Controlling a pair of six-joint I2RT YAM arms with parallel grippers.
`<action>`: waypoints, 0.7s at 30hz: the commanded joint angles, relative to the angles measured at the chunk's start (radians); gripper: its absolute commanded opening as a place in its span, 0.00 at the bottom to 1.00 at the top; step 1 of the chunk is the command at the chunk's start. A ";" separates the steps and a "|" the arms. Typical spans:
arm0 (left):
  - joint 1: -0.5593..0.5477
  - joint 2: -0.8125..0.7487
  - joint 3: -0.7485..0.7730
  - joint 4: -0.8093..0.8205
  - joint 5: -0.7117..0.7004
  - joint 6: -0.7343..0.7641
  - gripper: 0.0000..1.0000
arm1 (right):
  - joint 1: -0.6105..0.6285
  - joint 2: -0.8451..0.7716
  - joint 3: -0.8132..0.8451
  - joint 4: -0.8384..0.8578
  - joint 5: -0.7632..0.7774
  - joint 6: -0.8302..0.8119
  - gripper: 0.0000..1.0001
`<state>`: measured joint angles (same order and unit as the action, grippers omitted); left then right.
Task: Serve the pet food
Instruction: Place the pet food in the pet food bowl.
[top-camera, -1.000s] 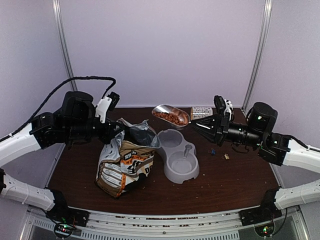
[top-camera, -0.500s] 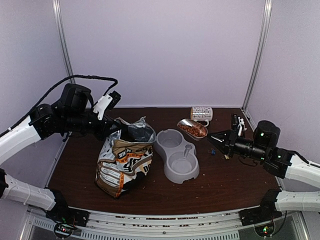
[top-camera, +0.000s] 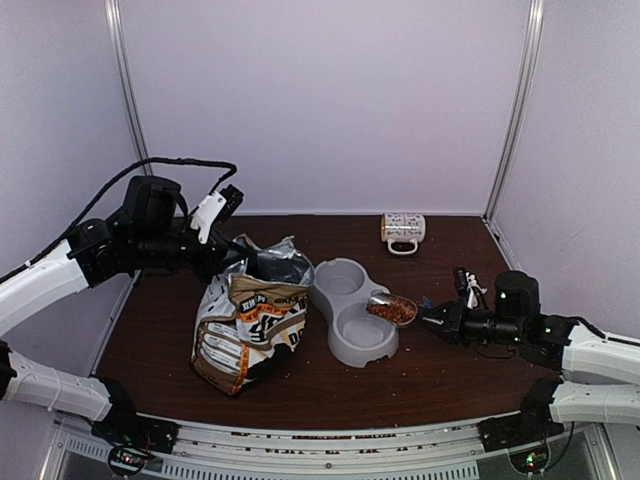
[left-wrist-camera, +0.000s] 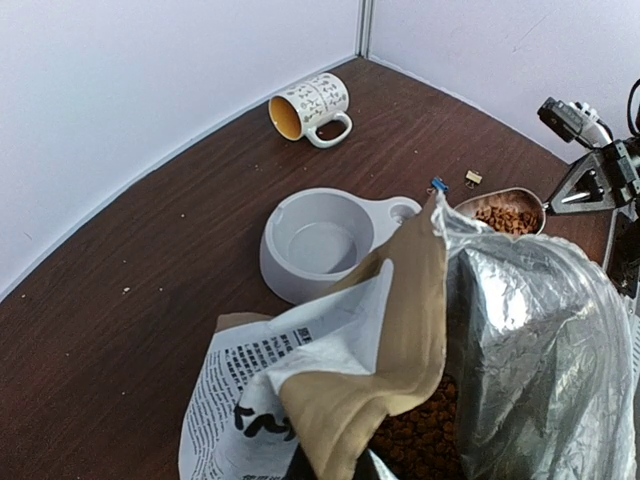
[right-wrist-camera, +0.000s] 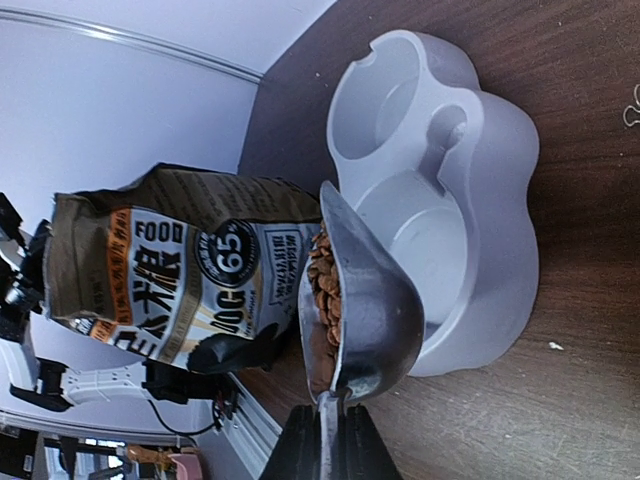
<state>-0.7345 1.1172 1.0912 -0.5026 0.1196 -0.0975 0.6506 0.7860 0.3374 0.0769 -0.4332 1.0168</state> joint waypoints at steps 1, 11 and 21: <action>0.014 0.006 0.001 0.164 -0.010 0.034 0.00 | 0.009 0.046 0.056 -0.072 -0.025 -0.114 0.00; 0.012 0.003 -0.006 0.162 -0.013 0.034 0.00 | 0.023 0.111 0.123 -0.208 -0.020 -0.208 0.00; 0.013 0.008 -0.008 0.160 0.000 0.033 0.00 | 0.042 0.175 0.239 -0.356 0.025 -0.300 0.00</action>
<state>-0.7338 1.1172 1.0859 -0.4938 0.1299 -0.0937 0.6796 0.9451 0.5152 -0.2234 -0.4423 0.7761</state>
